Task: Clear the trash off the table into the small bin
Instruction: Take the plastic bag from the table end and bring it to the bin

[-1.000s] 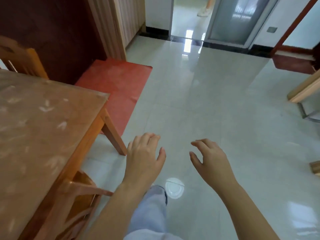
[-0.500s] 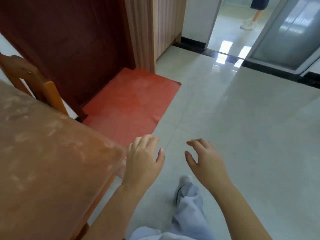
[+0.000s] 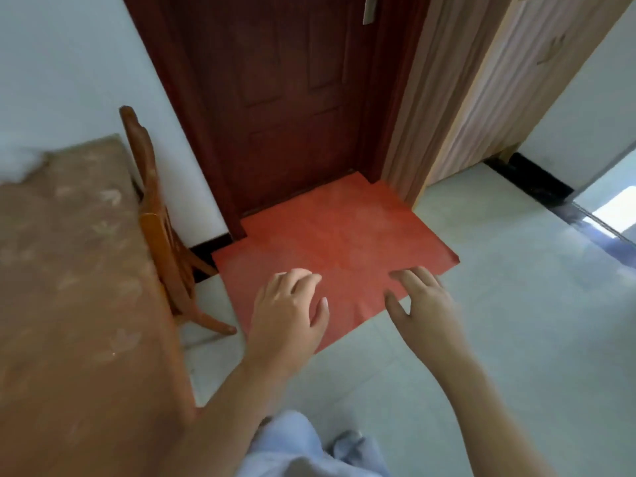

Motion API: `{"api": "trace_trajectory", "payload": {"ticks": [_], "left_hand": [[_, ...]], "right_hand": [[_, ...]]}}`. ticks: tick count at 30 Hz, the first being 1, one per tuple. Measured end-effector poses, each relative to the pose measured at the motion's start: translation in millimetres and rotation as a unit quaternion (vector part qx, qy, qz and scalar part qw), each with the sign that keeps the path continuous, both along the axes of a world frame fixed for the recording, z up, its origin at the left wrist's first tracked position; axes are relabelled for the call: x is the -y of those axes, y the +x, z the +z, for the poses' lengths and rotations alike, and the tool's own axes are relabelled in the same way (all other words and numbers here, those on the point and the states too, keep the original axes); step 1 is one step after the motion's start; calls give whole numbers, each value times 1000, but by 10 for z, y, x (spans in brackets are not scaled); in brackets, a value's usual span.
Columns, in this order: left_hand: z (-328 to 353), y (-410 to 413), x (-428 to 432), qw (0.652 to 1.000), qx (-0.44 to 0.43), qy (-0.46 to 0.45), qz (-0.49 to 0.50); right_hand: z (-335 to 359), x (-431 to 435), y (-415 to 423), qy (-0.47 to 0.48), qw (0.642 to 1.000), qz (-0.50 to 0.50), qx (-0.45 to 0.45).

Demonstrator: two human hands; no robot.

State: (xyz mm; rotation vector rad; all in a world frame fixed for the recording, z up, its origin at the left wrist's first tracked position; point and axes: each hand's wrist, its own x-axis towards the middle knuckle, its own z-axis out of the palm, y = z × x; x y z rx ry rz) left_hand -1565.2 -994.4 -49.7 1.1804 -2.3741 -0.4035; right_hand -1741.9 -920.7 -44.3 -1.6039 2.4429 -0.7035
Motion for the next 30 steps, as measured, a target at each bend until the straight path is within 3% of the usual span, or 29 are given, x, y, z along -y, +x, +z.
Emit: {"api": "trace_trajectory", "payload": {"ticks": [6,12,18,26,30], "left_hand": [[-58,-47,742,994,15,-1,110],[-126,-43,1775,987,-19,-9,158],[54,390,2850,968,-64,-41,238],[-5,1256,3393,901,-35,-35,432],[-150,1627,3616,848,-19,-14,530]], "right_hand": [[-71,961,-130,29,993,111,2],[-57,2114,-227,44,984,170,-34],[225,3601,257,21,960,276,-33],[216,4779,1247,1,887,462,-9],[175,5299,1730,-4,842,539,-8]]}}
